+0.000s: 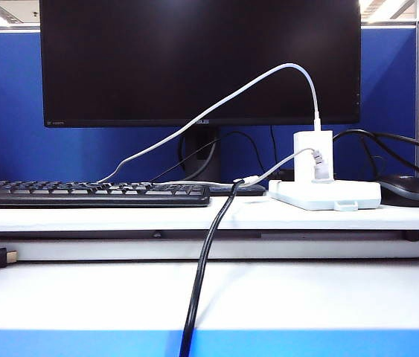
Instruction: Unplug the white charger from the socket, then place it next to the socket.
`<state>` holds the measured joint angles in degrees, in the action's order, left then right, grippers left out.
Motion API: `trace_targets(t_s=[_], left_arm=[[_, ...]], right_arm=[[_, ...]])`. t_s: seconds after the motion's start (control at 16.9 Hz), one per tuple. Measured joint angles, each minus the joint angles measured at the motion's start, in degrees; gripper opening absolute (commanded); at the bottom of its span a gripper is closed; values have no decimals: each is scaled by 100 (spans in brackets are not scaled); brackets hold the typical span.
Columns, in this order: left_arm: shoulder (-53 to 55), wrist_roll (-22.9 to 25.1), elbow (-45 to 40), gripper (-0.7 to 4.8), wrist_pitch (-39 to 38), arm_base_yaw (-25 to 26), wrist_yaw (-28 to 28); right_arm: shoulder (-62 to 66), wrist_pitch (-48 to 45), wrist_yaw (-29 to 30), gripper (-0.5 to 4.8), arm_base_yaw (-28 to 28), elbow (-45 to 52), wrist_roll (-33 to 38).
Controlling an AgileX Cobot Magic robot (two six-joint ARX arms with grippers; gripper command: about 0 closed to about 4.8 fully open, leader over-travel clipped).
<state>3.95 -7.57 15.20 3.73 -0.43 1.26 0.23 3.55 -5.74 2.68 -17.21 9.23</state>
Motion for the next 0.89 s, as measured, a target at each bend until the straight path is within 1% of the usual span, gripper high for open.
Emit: trace_targets(t_s=[0.12,0.24,0.3,0.42,0.53,0.59,0.65,0.71,0.77,0.83,0.89], left_arm=[[514,-2,634,-4,50,0,0],[1473,-2,1447,-4,37,0,87],[2020,-2,1867,-4,96,0,243],[3279,-2,2894,-4,87,0,831],[4057,-2,3523,-4,55,0,1412],[4682,0,4037,-4,133,-22,1947],[5077,11,4306,-4,146,-101,2190],[5305,17,4439,-4,140,-195,2297],[5775,116,4743,-4,94,-538,2439],[6008,258,4872,-4,101,-800,2498],[6161,374,4940,-4,105,-1016,2529]], right_arm=[[120,-136,-146,-5,0,-509,-22],[601,-85,-160,-5,0,-951,-61],[929,-212,-48,-5,0,-1200,-186],[1733,-946,293,-5,0,-1582,-365],[2557,-1113,514,-5,0,-2087,-376],[3077,-973,774,-5,0,-2448,-378],[3523,-866,933,-5,0,-2828,-393],[3805,-809,1034,-5,0,-3045,-444],[4334,-511,1351,-5,0,-3471,-684],[4784,-393,1720,-5,0,-3829,-927],[5023,-299,1923,-5,4,-3989,-1099]])
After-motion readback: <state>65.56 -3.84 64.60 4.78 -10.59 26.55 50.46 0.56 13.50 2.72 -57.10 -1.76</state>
